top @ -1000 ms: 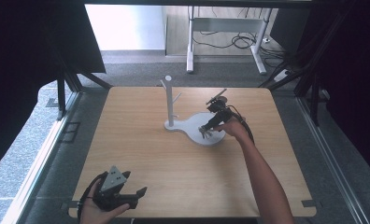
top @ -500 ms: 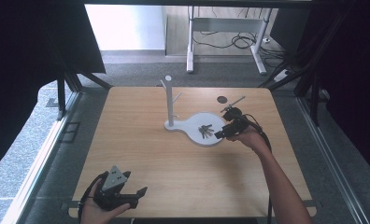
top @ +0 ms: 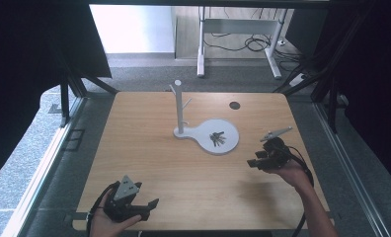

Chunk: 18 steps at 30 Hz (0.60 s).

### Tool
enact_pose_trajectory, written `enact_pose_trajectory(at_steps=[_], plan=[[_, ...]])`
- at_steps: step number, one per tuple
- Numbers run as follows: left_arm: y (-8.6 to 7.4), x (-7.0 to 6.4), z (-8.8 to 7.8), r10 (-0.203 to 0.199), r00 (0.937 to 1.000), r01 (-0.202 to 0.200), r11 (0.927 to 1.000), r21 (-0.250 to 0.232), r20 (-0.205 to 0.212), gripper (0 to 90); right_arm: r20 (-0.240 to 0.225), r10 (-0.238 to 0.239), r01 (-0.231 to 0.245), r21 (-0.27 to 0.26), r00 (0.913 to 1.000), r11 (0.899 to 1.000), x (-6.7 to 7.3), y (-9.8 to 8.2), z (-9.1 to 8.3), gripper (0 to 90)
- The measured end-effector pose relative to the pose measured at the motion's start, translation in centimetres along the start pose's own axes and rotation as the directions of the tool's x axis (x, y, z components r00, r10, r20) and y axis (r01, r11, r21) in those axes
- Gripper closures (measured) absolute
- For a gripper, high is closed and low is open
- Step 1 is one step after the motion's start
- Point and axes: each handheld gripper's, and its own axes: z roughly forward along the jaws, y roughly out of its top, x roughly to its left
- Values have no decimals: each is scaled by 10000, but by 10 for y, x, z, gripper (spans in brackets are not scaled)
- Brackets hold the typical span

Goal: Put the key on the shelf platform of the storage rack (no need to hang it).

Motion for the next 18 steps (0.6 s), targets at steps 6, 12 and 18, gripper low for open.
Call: enact_pose_trajectory(at_steps=[6,12,18], plan=[[1,-2,2,44,10000,-44,10000,59,27,223,49,241,-239,-421,9997,9988,6,-41,-7,452],[1,-4,6,56,10000,-57,9998,191,55,223,31,306,-305,-412,9995,9987,10,-61,1,453],[2,-7,7,89,9999,-91,9997,234,77,222,516,261,-217,-843,9983,9962,15,-67,-1,418]])
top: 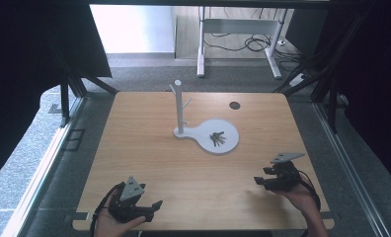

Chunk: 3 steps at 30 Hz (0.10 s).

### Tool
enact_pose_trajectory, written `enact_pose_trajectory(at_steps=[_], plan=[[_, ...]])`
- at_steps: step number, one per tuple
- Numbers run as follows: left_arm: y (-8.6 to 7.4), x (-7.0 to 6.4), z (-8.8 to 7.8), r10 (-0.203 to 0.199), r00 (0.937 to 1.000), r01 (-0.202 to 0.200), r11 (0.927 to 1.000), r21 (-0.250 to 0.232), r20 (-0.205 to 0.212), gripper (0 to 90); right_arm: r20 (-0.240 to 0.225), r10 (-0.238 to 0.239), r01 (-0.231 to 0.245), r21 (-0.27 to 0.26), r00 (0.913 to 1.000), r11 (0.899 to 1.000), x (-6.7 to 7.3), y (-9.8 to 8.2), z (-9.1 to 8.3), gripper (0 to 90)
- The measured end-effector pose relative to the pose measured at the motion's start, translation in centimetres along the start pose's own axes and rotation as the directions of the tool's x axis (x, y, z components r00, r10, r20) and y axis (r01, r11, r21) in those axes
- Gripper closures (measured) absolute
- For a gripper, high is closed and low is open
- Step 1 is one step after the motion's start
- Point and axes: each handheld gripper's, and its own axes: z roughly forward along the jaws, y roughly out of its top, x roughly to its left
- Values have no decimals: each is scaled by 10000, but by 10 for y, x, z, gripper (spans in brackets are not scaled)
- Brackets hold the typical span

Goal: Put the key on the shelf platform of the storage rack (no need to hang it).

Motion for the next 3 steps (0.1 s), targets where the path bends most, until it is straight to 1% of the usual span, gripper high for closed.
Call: enact_pose_trajectory(at_steps=[1,2,3], plan=[[0,0,-1,-10,10000,10,10000,-21,-17,222,40,81,-80,-208,10000,9998,1,-3,-2,414],[1,0,-2,-25,10000,25,10000,-53,-32,223,-41,207,-208,-418,9998,9989,1,-6,-2,417],[2,0,-1,-52,10000,52,10000,-64,-46,222,-124,313,-317,-359,9994,9989,0,-9,-2,407]])
